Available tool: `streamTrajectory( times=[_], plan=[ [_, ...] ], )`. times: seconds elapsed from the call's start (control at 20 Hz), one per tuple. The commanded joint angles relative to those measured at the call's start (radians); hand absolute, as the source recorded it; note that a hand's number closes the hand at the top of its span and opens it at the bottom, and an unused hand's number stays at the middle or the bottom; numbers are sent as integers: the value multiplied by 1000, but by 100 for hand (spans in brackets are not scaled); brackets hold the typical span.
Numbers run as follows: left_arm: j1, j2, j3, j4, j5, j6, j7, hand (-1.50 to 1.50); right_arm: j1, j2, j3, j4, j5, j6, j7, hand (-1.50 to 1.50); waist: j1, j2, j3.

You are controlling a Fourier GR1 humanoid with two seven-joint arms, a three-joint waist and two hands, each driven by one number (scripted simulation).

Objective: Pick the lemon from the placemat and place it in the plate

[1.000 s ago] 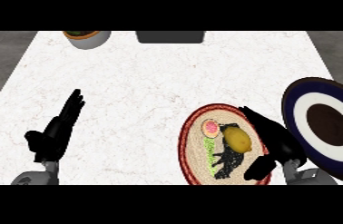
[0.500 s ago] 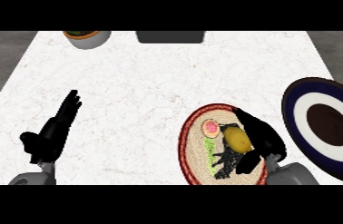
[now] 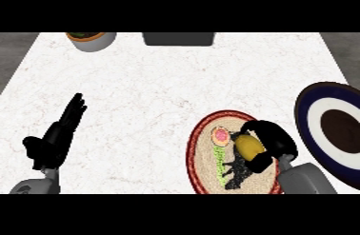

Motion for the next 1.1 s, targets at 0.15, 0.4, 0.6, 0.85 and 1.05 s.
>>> streamTrajectory(
  times=[0.15, 0.4, 0.6, 0.85, 1.05],
  plan=[
    [17, -14, 5, 28, -34, -14, -43, 0, 49, 19, 6, -71, 31, -11, -69, 150, -3, 4, 5],
    [49, -4, 60, -1, 2, 31, 8, 0, 293, -203, -304, -34, -22, -312, -194, 150, -127, -16, 10],
    [75, 19, 103, -9, 18, 41, 4, 0, 386, -290, -564, 20, -138, -437, -278, 150, -180, -26, 14],
    [72, -3, 72, -20, 14, 30, 11, 0, 573, -309, -783, 88, -343, -507, -623, 150, -133, -15, 12],
    [69, 25, 63, -28, 14, -18, -3, 0, 666, -342, -962, 156, -508, -459, -868, 150, -74, -7, 8]
  ],
)
